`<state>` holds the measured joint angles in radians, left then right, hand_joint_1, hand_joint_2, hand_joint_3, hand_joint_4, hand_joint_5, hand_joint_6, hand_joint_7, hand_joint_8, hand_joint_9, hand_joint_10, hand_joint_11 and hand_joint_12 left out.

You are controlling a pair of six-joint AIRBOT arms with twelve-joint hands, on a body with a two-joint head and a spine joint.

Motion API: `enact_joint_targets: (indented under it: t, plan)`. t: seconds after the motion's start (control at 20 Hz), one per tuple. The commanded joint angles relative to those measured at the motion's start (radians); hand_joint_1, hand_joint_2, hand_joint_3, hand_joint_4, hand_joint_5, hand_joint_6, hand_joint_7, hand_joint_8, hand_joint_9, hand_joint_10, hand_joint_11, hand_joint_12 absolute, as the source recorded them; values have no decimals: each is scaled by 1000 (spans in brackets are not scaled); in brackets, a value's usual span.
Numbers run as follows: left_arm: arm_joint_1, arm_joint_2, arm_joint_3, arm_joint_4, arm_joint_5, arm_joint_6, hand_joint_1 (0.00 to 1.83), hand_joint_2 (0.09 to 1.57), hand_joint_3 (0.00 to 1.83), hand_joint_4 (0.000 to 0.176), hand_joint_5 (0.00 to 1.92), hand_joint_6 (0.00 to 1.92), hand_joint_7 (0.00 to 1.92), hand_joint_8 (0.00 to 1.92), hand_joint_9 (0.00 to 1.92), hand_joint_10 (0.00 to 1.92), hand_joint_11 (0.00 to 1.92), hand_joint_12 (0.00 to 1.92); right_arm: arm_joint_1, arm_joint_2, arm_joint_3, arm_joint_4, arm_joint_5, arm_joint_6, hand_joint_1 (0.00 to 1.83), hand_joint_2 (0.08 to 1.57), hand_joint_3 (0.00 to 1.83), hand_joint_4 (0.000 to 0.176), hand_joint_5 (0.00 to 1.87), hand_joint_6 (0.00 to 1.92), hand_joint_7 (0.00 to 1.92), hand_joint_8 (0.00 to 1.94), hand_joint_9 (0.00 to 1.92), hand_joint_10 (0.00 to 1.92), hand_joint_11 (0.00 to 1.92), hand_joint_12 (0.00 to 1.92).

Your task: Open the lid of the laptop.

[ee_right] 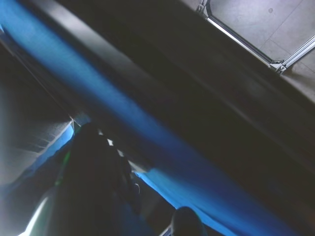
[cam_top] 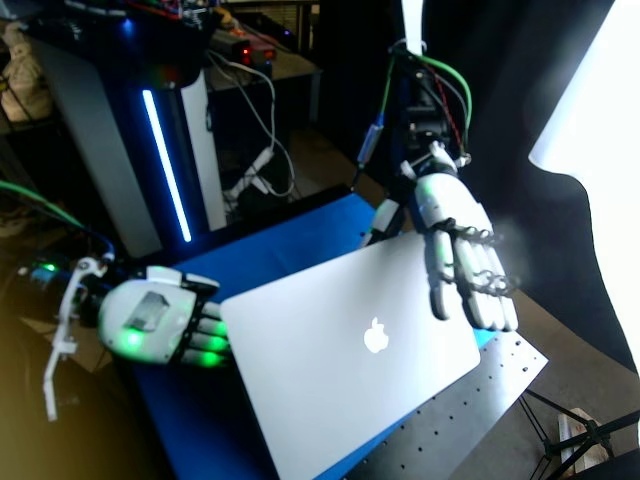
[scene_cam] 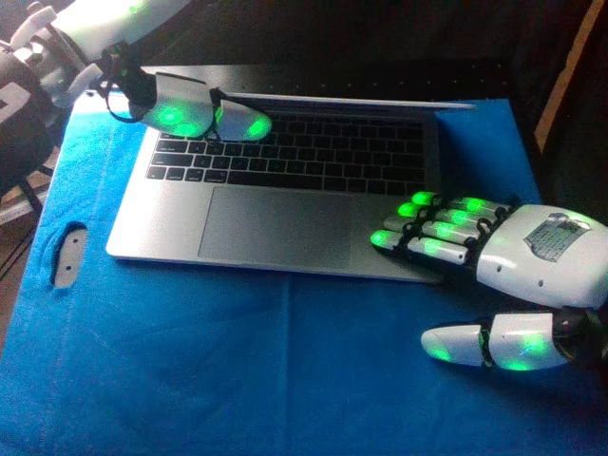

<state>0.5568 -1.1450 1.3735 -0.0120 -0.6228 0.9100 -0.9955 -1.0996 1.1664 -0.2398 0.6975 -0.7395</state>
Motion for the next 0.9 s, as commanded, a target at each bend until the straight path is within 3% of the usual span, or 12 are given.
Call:
enact_joint_targets:
  t: [0.0, 0.25, 0.6, 0.75, 0.85]
  plan:
    - [-18, -7, 12, -26, -124, 1, 779, 1022, 4, 176, 0, 0, 0, 0, 0, 0, 0, 0, -3, -13, -3, -29, 18, 21, 0, 1293, 1, 0, 6, 3, 0, 0, 0, 0, 21, 12]
    - [-79, -53, 82, -24, -55, 1, 739, 1011, 0, 176, 0, 0, 0, 0, 0, 0, 0, 0, -3, -19, -2, -73, 6, 45, 0, 1313, 7, 0, 0, 0, 0, 0, 0, 0, 21, 12]
    - [-216, -158, 258, -13, 97, 6, 767, 985, 0, 176, 0, 0, 0, 0, 0, 0, 0, 0, 11, -25, 0, -112, 4, 49, 0, 1304, 0, 0, 9, 1, 0, 0, 0, 0, 27, 14]
    - [-264, -204, 354, -18, 180, 42, 841, 982, 0, 176, 0, 0, 0, 0, 0, 0, 0, 0, 24, -33, 7, -138, 4, 50, 0, 1300, 0, 0, 0, 0, 0, 0, 0, 0, 39, 20]
    - [-306, -223, 403, -27, 230, 101, 788, 990, 2, 176, 0, 0, 0, 0, 0, 0, 0, 0, 35, -40, 12, -162, 4, 51, 0, 1287, 0, 0, 17, 6, 0, 0, 0, 0, 91, 43]
